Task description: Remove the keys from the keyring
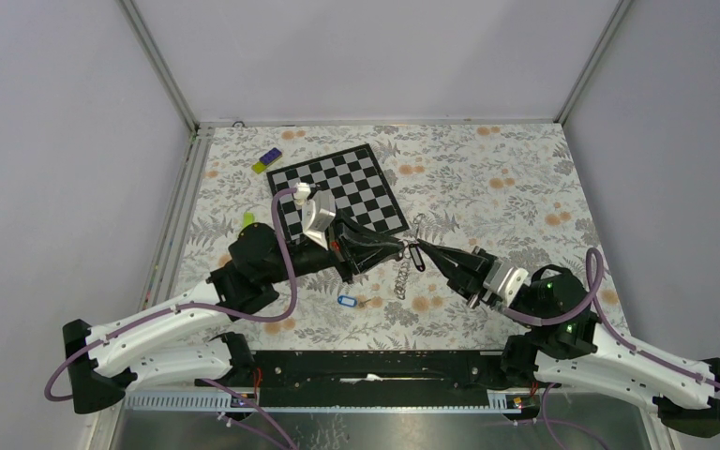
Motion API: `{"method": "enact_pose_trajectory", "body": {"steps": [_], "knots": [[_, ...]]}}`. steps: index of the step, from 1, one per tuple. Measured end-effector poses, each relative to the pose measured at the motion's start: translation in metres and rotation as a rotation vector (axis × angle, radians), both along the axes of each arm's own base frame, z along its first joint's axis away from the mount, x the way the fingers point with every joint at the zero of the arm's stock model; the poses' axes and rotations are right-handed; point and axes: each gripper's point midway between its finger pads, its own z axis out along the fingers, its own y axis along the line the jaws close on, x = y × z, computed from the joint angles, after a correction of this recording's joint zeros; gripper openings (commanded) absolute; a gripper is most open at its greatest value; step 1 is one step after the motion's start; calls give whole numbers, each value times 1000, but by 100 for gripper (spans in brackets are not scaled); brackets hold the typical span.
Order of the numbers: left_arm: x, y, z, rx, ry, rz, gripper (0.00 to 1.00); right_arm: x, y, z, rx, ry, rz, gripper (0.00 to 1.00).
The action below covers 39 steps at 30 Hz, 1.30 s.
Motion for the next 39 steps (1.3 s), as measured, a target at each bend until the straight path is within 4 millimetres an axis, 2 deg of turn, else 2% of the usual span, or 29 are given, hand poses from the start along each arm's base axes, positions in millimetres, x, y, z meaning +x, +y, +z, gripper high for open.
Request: {"method": "enact_pose_trajectory", "body": {"steps": [22, 31, 39], "knots": [[4, 1, -2, 6, 6, 15, 0, 8, 7, -10, -32, 23, -23, 0], [3, 1, -1, 2, 5, 14, 0, 0, -2, 2, 18, 18, -3, 0], [1, 0, 1, -5, 0, 5, 0, -4, -3, 4, 47, 24, 25, 0]]}}
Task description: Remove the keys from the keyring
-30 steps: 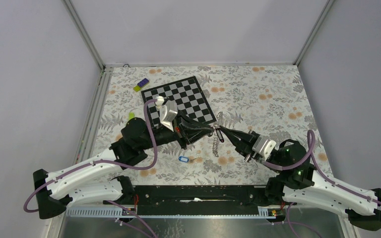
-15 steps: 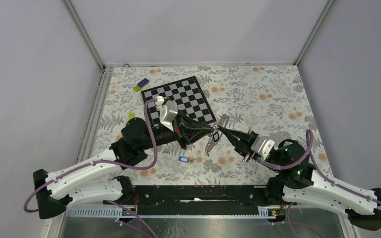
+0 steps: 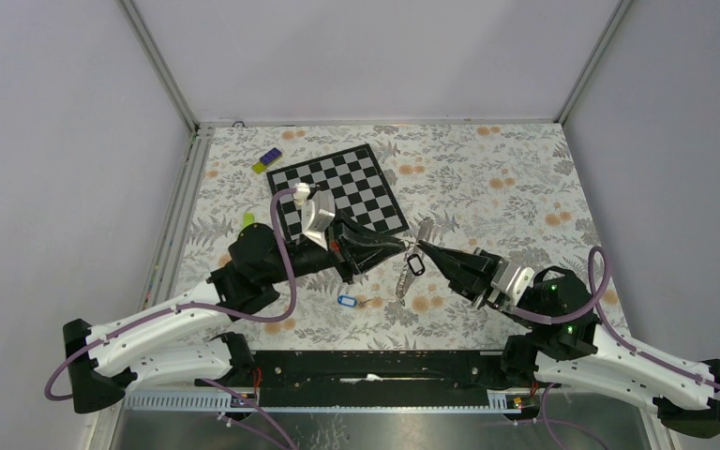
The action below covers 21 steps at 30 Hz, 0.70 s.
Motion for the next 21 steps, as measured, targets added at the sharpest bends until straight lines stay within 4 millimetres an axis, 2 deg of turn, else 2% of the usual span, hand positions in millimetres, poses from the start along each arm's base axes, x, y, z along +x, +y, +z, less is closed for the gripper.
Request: {"method": "enact_pose_trajectory", "body": {"steps": [21], "knots": [[0, 0, 5, -7, -2, -3, 0, -2, 7, 6, -2, -51, 15, 0]]}}
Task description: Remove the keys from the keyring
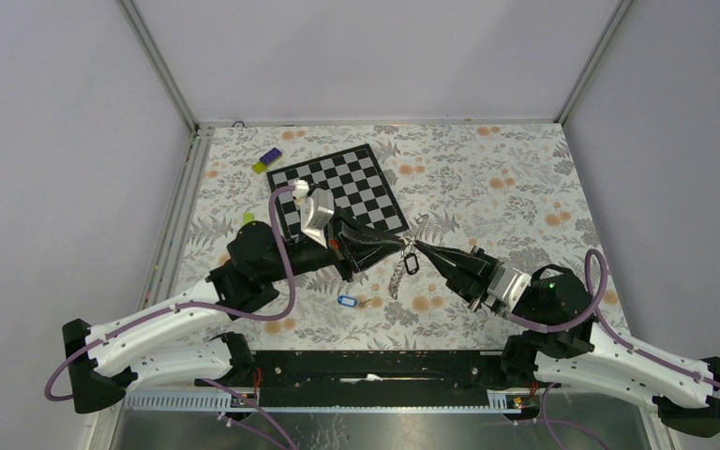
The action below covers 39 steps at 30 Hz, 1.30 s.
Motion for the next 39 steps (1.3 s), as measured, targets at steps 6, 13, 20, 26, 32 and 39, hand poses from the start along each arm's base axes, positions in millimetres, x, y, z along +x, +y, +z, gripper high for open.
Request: {"method": "enact_pose_trajectory", "body": {"steps": [6, 13, 20, 26, 32, 39], "knots": [[-3, 0, 1, 2, -4, -18, 0, -11, 2, -1, -74, -152, 23, 0], [-13, 0, 7, 2, -19, -68, 0, -20, 5, 5, -149, -311, 36, 0], [-29, 2, 16, -4, -57, -147, 0, -31, 4, 17, -241, -453, 61, 0], [-42, 3, 12, 13, -75, -220, 0, -44, 4, 16, -338, -541, 123, 0], [-55, 5, 10, 41, -84, -293, 0, -58, 4, 14, -394, -593, 196, 0], [-63, 7, 10, 65, -109, -334, 0, -68, 3, 10, -411, -608, 253, 0]]}}
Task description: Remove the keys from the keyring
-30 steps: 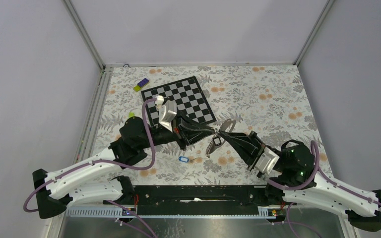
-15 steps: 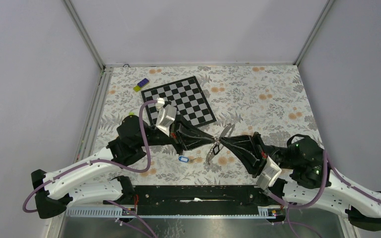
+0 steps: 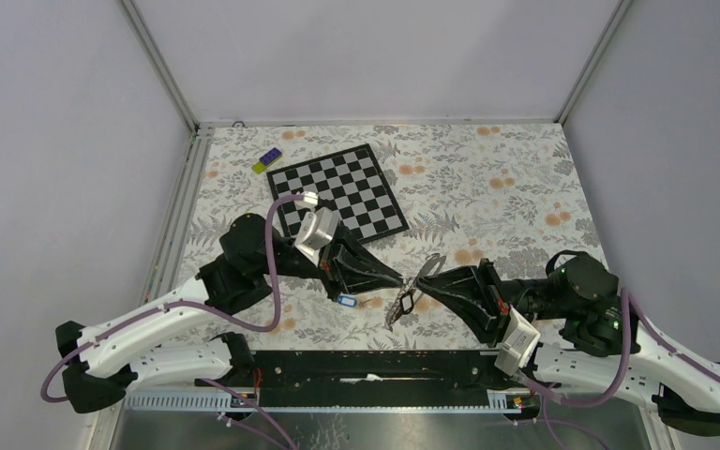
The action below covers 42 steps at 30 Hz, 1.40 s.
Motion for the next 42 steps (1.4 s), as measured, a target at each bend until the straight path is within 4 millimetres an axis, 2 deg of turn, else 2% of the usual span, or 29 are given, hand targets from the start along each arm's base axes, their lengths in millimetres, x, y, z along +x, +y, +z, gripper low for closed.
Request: {"method": "enact_pose_trajectory", "body": {"steps": [5, 14, 19, 20, 23, 26, 29, 37, 39, 42], "knots": [[-4, 2, 2, 11, -31, -16, 0, -5, 1, 0, -15, 1, 29, 0], [-13, 8, 17, -9, -108, -52, 0, -18, 7, 15, -35, 2, 110, 0], [-15, 9, 18, -6, -122, -62, 0, -21, 11, 15, -45, 12, 141, 0], [-15, 9, 18, -5, -124, -62, 0, -21, 11, 14, -45, 15, 142, 3], [-14, 10, 17, 3, -131, -57, 0, -20, 12, 17, -35, 26, 137, 20], [-12, 11, 18, 5, -141, -34, 0, -18, 12, 15, -20, 34, 125, 26], [-8, 14, 18, 12, -149, -3, 0, -15, 7, 12, 2, 37, 99, 26], [1, 18, 25, 22, -163, 64, 0, -10, -10, 24, 93, 39, 33, 24], [4, 19, 27, 26, -161, 82, 0, -7, -10, 25, 124, 74, 25, 20], [10, 18, 26, 38, -151, 117, 0, -4, -7, 24, 156, 174, 22, 20]]}}
